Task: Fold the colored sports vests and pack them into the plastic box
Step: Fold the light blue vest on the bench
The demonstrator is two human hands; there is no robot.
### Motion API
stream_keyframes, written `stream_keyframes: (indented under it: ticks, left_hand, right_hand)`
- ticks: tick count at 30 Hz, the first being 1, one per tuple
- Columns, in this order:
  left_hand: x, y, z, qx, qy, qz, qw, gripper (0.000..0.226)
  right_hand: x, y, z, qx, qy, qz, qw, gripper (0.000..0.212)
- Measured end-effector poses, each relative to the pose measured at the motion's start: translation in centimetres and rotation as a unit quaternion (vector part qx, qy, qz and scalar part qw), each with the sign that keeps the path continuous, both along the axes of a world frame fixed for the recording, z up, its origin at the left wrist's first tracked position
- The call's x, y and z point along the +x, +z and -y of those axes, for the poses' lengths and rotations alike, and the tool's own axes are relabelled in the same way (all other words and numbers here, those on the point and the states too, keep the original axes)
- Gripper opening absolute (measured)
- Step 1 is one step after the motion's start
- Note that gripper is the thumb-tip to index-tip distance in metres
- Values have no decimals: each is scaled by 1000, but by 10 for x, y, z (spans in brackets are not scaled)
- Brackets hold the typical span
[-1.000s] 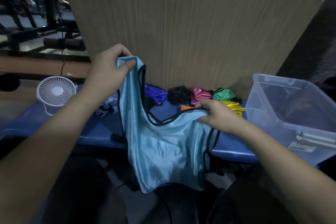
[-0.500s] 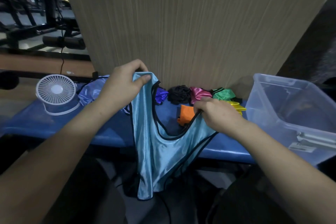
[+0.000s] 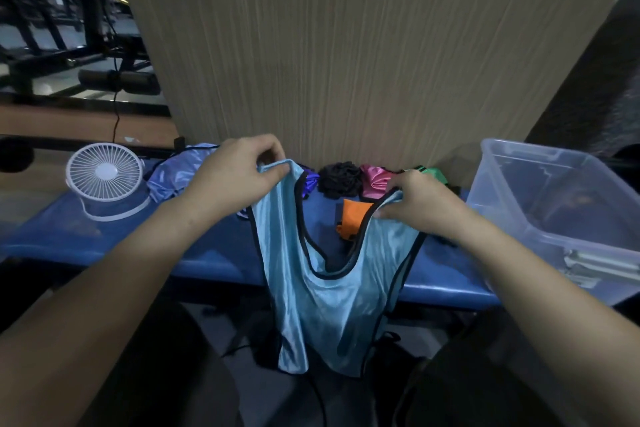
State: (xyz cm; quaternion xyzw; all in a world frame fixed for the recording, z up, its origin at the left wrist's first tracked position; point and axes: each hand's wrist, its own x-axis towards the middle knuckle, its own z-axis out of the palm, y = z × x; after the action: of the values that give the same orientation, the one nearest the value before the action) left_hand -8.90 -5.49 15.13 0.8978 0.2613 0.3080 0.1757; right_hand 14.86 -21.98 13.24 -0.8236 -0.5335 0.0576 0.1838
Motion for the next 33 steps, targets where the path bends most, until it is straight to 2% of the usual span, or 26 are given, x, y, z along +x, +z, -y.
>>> stream_keyframes:
  ticks: [3, 7, 13, 17, 19, 21, 25, 28, 31, 33]
  left_hand:
    - [1, 4, 2, -11, 2, -57, 998, 10]
    - [2, 4, 1, -36, -17, -146, 988, 1]
    - [7, -2, -5, -26, -41, -264, 963, 16]
    - [5, -3, -1, -23, -25, -330, 943, 41]
    - [5, -4, -1, -24, -24, -319, 947, 41]
    - [6, -5, -1, -11, -27, -279, 960, 28]
    - [6, -3, 1, 16, -37, -203, 978, 20]
    - [7, 0, 4, 45, -43, -172, 983, 13]
    - [7, 2, 6, 26, -47, -167, 984, 11]
    - [9, 0, 6, 9, -47, -187, 981, 13]
  right_hand:
    - [3, 6, 3, -25, 62, -97, 993, 12]
    - [4, 7, 9, -19, 65, -180, 981, 14]
    - [3, 14, 10, -18, 71, -243, 967, 13]
    - [-3, 16, 12, -32, 87, -268, 959, 12]
    - [-6, 17, 15, -38, 96, -273, 956, 11]
    - [-9, 17, 16, -32, 93, -273, 957, 19]
    - [-13, 16, 14, -14, 88, -238, 967, 40]
    - [-17, 16, 11, 8, 106, -181, 978, 32]
    - [-22, 17, 8, 36, 100, -140, 984, 18]
    - [-24, 18, 7, 48, 83, -143, 985, 24]
